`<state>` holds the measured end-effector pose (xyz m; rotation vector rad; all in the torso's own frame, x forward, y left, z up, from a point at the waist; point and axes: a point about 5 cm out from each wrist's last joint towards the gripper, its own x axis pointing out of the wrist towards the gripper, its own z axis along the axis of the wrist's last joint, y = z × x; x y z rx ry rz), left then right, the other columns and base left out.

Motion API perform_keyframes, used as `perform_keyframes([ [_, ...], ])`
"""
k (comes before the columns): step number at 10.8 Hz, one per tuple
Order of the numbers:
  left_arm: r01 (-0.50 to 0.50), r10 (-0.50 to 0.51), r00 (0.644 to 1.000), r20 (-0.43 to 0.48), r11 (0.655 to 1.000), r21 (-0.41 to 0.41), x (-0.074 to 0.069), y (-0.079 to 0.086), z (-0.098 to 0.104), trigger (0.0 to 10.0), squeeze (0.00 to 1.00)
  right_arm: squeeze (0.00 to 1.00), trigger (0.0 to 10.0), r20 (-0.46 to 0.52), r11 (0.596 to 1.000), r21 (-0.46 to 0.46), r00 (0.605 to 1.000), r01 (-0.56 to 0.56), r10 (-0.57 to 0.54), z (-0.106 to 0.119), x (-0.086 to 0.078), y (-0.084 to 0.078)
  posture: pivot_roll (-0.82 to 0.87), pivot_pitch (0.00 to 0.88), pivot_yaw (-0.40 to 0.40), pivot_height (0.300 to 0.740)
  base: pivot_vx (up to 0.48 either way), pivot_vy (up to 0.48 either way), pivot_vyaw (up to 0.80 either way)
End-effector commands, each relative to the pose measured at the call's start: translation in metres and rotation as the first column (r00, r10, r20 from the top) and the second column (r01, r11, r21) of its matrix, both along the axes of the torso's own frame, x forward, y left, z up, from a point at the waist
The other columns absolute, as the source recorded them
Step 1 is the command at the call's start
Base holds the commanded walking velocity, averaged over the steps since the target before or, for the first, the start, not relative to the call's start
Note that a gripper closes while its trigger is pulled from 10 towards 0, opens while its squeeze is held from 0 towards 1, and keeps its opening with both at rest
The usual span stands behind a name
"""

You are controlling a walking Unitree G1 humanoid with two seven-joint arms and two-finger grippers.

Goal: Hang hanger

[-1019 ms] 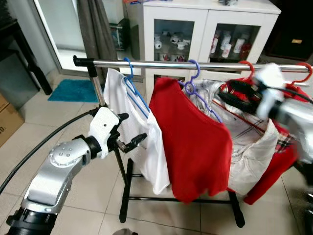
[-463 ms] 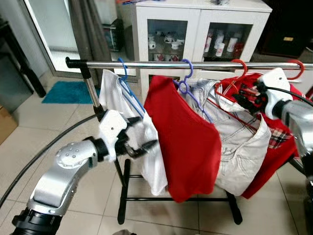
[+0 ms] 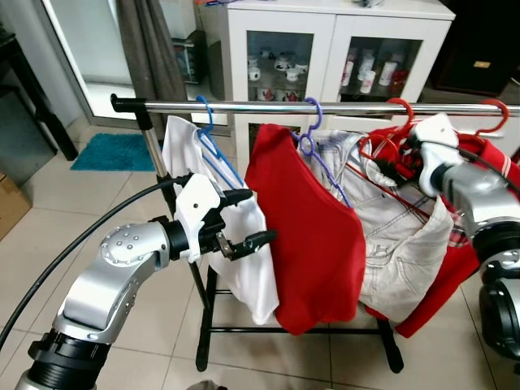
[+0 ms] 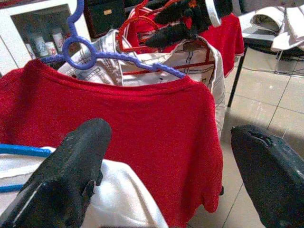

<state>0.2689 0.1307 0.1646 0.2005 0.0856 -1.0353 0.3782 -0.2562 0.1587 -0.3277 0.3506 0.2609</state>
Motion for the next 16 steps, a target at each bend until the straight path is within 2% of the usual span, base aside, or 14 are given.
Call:
perform_keyframes([
  [1,0.02,-0.02,1.0,0.016,1.0,0.0,0.002,-0.002,0.005,10.0,0.0,0.0,0.0,0.001,0.999,0.009,0.999,-0.032,0.032,0.005,0.003,0.004,-0.07,0.0,0.022,0.74,0.0,0.0,0.0],
  [5,0.039,-0.039,0.999,0.013,0.999,0.001,0.002,-0.003,0.005,10.0,0.0,0.0,0.0,-0.023,0.991,0.07,0.993,-0.117,0.118,0.007,0.006,0.015,-0.07,0.0,0.022,0.74,0.0,0.0,0.0],
  [9,0.048,-0.048,0.999,0.011,0.999,0.002,0.001,-0.003,0.005,10.0,0.0,0.0,0.0,-0.058,0.993,0.064,0.992,-0.104,0.108,0.003,0.008,0.019,-0.07,0.0,0.016,0.74,0.0,0.0,0.0],
  [11,0.049,-0.049,0.999,0.009,0.999,0.004,0.0,-0.002,0.004,10.0,0.0,0.0,0.0,-0.083,0.989,0.117,0.992,-0.085,0.095,0.002,0.008,0.022,-0.07,0.0,0.018,0.74,0.0,0.0,0.0],
  [16,0.053,-0.054,0.998,0.013,0.998,0.018,0.001,-0.002,0.004,10.0,0.0,0.0,0.0,-0.114,0.986,0.158,0.991,-0.054,0.072,0.0,0.007,0.02,-0.07,0.0,0.025,0.74,0.0,0.0,0.0],
])
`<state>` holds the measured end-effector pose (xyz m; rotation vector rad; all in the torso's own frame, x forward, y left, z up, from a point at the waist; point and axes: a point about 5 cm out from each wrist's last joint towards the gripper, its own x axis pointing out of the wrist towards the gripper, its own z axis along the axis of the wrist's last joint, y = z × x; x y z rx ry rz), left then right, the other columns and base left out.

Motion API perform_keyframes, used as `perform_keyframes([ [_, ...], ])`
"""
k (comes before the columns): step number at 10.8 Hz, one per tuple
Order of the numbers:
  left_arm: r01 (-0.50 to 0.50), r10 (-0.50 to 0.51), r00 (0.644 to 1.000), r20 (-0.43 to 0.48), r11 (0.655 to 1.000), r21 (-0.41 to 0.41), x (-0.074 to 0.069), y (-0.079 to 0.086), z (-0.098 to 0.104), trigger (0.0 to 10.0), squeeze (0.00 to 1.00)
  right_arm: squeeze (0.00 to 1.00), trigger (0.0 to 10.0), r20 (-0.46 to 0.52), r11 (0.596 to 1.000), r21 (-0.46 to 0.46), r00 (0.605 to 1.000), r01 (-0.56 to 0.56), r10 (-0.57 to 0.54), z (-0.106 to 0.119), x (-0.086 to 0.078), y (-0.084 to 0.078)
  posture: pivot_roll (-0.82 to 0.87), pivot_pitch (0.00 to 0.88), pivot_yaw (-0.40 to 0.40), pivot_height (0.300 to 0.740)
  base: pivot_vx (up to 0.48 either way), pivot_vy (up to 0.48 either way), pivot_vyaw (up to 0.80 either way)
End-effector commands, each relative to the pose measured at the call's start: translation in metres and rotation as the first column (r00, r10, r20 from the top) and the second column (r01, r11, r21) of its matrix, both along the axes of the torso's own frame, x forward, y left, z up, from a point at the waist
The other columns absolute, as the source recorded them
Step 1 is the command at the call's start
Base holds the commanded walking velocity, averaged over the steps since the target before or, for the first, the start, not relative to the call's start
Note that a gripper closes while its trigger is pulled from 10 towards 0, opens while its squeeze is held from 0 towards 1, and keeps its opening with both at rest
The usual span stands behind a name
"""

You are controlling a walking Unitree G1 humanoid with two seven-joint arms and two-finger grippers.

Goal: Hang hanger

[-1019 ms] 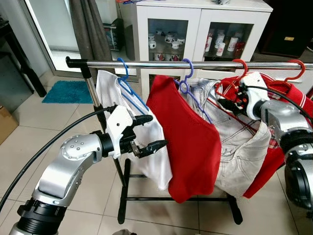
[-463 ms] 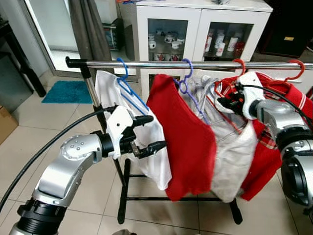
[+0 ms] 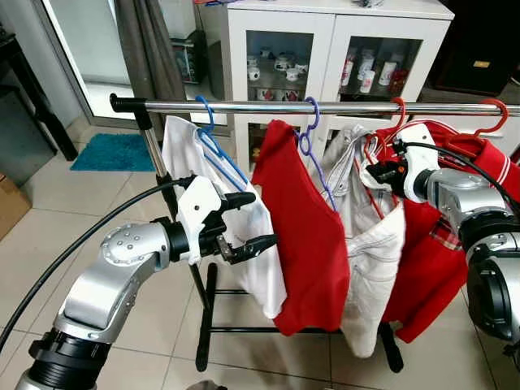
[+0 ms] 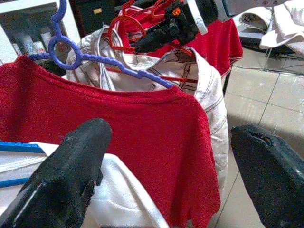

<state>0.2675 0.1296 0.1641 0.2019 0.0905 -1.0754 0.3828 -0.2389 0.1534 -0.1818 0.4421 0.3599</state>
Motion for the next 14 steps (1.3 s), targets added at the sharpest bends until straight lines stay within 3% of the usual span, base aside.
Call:
perform_keyframes([
  [1,0.01,-0.011,1.0,0.025,1.0,0.016,0.003,-0.002,0.005,10.0,0.0,0.0,0.0,0.014,1.0,0.019,1.0,0.001,-0.002,0.006,0.003,0.003,-0.07,0.0,0.025,0.74,0.0,0.0,0.0],
  [5,-0.008,0.007,0.999,0.038,0.999,0.034,0.007,0.0,0.005,10.0,0.0,0.0,0.0,0.036,1.0,-0.023,0.999,0.012,-0.012,0.008,0.005,0.003,-0.07,0.0,0.026,0.74,0.0,0.0,0.0],
  [8,-0.073,0.072,0.995,0.069,0.997,0.02,0.013,-0.001,0.005,10.0,0.0,0.0,0.0,0.157,0.999,0.02,0.987,-0.032,0.029,0.015,0.007,0.011,-0.08,0.0,0.029,0.74,0.0,0.0,0.0],
  [9,-0.099,0.099,0.99,0.104,0.995,-0.01,0.014,-0.002,0.009,10.0,0.0,0.0,0.0,0.246,0.997,0.064,0.969,-0.031,0.014,0.026,0.007,0.007,-0.07,0.0,0.031,0.74,0.0,0.0,0.0],
  [10,-0.12,0.121,0.986,0.118,0.993,-0.014,0.016,-0.002,0.011,10.0,0.0,0.0,0.0,0.275,0.997,0.066,0.961,-0.029,0.01,0.031,0.007,0.002,-0.07,0.0,0.03,0.74,0.0,0.0,0.0],
  [12,-0.276,0.276,0.956,0.097,0.961,-0.016,0.03,0.0,0.01,10.0,0.0,0.0,0.0,0.341,0.996,0.07,0.939,-0.061,0.033,0.046,0.001,-0.009,-0.06,0.0,0.029,0.74,0.0,0.0,0.0],
  [14,-0.322,0.324,0.94,0.106,0.946,-0.039,0.032,-0.006,0.005,10.0,0.0,0.0,0.0,0.317,0.995,0.058,0.947,-0.076,0.053,0.021,-0.016,-0.005,-0.09,0.0,0.057,0.74,0.0,0.0,0.0],
])
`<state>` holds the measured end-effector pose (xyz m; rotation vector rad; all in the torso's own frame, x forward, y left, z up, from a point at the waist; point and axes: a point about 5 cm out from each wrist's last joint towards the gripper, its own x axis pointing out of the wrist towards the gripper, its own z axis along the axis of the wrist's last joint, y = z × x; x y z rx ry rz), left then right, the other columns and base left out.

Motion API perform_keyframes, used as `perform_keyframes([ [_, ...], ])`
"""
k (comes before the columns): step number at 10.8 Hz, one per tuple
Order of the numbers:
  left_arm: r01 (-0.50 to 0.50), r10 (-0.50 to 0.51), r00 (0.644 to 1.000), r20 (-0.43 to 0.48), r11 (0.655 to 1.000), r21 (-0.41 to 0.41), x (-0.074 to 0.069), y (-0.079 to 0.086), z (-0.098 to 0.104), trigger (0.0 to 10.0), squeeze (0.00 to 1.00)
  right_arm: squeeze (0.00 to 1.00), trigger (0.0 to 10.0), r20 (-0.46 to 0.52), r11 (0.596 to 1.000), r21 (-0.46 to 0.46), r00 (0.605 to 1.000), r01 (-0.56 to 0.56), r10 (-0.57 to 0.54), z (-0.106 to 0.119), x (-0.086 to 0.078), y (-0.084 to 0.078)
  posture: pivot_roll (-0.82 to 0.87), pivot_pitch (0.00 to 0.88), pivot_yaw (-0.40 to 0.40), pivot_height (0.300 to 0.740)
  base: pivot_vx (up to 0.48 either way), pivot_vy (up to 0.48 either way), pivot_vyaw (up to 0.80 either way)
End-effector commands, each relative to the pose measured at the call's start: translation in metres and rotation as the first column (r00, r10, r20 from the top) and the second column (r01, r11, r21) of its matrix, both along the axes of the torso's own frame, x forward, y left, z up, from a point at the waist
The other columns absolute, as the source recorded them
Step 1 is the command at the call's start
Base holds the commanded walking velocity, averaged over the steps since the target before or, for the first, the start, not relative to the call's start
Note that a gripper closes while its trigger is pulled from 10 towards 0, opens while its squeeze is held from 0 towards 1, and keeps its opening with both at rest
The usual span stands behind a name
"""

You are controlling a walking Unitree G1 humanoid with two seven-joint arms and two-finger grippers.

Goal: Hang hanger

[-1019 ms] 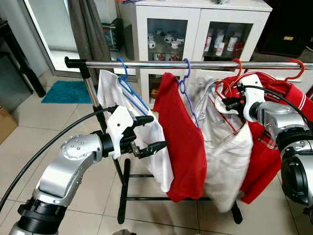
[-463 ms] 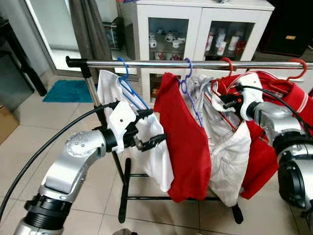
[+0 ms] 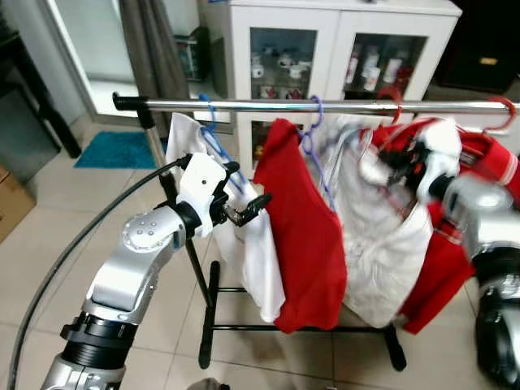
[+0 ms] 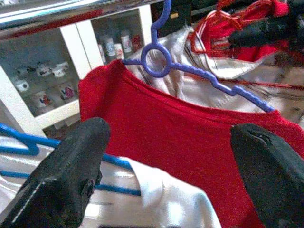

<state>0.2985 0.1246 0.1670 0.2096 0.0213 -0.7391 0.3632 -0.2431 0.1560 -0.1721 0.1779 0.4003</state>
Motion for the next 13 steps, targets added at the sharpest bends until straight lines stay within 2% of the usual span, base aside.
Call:
perform_keyframes([
  [1,0.018,-0.018,1.0,0.016,1.0,0.015,0.001,-0.003,0.001,10.0,0.0,0.0,0.0,0.053,0.999,0.008,0.998,0.032,-0.033,0.011,0.006,0.003,-0.09,0.0,0.057,0.74,0.0,0.0,0.0],
  [4,0.032,-0.032,0.999,0.016,0.999,0.026,0.002,-0.006,0.002,10.0,0.0,0.0,0.0,0.031,0.991,0.014,0.991,0.131,-0.132,0.011,0.016,0.014,-0.1,0.0,0.068,0.74,0.0,0.0,0.0],
  [6,0.111,-0.11,0.994,-0.016,0.993,0.05,-0.008,-0.005,-0.002,10.0,0.0,0.0,0.0,-0.016,0.982,-0.018,0.982,0.186,-0.186,0.013,0.027,0.021,-0.07,0.0,0.042,0.74,0.0,0.0,0.0],
  [8,0.154,-0.152,0.988,-0.041,0.986,0.068,-0.015,-0.003,-0.005,10.0,0.0,0.0,0.0,-0.06,0.984,-0.067,0.984,0.163,-0.167,0.009,0.03,0.027,-0.06,0.0,0.027,0.74,0.0,0.0,0.0],
  [9,0.155,-0.152,0.987,-0.045,0.985,0.072,-0.015,-0.001,-0.005,10.0,0.0,0.0,10.0,-0.067,0.989,-0.066,0.989,0.129,-0.134,0.01,0.03,0.029,-0.06,0.0,0.027,0.74,0.0,0.0,0.0],
  [10,0.158,-0.154,0.987,-0.05,0.984,0.078,-0.016,0.0,-0.006,10.0,0.0,1.0,10.0,-0.079,0.987,-0.078,0.987,0.137,-0.144,0.01,0.031,0.027,-0.05,0.0,0.023,0.74,0.0,0.0,0.0],
  [13,0.173,-0.169,0.984,-0.055,0.981,0.088,-0.014,0.0,-0.006,10.0,0.0,1.0,10.0,-0.109,0.984,-0.106,0.982,0.146,-0.157,0.016,0.035,0.026,-0.07,0.0,0.034,0.74,0.0,0.0,0.0],
])
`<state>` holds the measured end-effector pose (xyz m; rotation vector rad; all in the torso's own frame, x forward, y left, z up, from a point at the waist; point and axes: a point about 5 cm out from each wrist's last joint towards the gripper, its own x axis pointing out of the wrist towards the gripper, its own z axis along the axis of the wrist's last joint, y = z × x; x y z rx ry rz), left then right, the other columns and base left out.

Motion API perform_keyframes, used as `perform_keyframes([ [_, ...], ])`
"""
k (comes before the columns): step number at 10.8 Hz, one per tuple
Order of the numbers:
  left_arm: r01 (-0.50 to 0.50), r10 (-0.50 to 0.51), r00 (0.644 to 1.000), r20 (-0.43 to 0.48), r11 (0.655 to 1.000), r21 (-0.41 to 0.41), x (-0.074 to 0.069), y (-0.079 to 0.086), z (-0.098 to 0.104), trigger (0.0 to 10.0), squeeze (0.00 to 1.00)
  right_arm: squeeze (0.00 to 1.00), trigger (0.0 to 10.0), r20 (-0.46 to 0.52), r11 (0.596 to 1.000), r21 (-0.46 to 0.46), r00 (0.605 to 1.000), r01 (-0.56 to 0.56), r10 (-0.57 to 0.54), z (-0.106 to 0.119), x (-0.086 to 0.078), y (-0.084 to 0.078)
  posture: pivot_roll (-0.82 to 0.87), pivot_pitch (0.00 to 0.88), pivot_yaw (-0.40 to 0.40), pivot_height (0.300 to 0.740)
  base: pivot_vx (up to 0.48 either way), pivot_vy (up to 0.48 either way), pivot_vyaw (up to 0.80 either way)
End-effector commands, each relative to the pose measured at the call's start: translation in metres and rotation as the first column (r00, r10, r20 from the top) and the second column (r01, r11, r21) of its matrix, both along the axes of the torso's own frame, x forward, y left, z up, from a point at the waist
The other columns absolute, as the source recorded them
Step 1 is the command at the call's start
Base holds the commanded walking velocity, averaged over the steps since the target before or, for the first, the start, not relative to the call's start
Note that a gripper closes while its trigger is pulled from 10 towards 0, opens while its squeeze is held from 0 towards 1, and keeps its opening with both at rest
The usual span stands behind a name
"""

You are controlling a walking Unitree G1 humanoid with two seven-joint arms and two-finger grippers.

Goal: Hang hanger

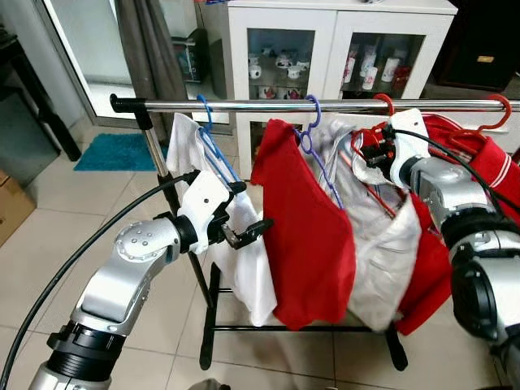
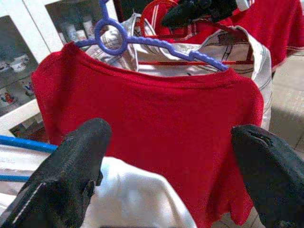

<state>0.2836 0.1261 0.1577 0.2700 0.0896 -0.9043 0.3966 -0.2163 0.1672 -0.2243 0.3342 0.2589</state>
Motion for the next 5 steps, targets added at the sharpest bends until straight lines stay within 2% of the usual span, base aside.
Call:
perform_keyframes([
  [1,0.028,-0.028,1.0,0.007,1.0,0.013,0.001,-0.003,0.003,10.0,0.0,1.0,10.0,-0.008,0.999,-0.032,1.0,-0.016,0.016,0.006,0.003,0.002,-0.07,0.0,0.034,0.74,0.0,0.0,0.0],
  [3,0.045,-0.045,0.999,0.004,0.999,0.012,-0.001,-0.004,0.003,10.0,0.0,1.0,10.0,-0.028,0.998,-0.055,1.0,-0.011,0.01,0.004,0.002,-0.002,-0.06,0.0,0.027,0.74,0.0,0.0,0.0],
  [5,0.054,-0.054,0.999,0.001,0.998,0.013,-0.004,-0.003,0.001,10.0,0.0,1.0,10.0,-0.058,0.999,-0.039,0.998,-0.036,0.034,0.003,-0.001,-0.01,-0.06,0.0,0.019,0.74,0.0,0.0,0.0],
])
